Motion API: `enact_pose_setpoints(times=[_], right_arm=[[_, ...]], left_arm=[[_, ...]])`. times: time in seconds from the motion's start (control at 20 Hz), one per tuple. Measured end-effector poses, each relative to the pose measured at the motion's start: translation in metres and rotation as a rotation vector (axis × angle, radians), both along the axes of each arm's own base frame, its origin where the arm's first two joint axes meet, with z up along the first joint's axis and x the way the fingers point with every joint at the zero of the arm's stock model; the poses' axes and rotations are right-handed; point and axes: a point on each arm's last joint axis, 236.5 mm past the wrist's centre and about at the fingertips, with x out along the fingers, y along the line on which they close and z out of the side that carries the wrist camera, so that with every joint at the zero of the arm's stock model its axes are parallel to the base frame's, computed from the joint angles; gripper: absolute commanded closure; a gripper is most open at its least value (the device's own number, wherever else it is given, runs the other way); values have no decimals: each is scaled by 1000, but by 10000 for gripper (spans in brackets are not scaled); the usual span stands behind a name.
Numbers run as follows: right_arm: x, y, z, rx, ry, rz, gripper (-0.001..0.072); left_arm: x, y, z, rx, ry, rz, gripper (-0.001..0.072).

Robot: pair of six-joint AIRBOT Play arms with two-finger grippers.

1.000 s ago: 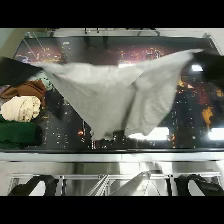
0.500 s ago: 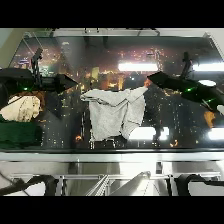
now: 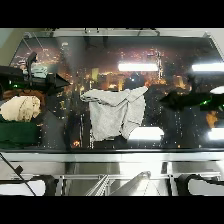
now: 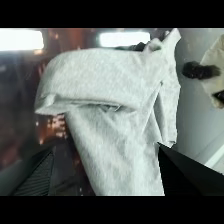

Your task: Fold the shirts.

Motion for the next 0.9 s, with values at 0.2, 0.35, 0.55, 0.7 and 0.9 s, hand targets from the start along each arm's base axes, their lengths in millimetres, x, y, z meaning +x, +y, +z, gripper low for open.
enact_pose_setpoints(times=[0.2,0.35,0.55,0.7,0.9], right_arm=[[-53,45,-37,-10,127,66,349],[-61,82,-45,17,141,76,349],[-52,115,-53,72,125,45,643],[-41,126,-52,108,83,22,697],[-34,135,-38,161,37,19,697]], left_arm=[[-6,0,-26,15,45,35,-7],[-2,-8,-38,56,31,41,-8],[13,-25,-52,105,3,30,-6],[26,-42,-67,119,13,-15,43],[38,-68,-89,107,59,-93,584]])
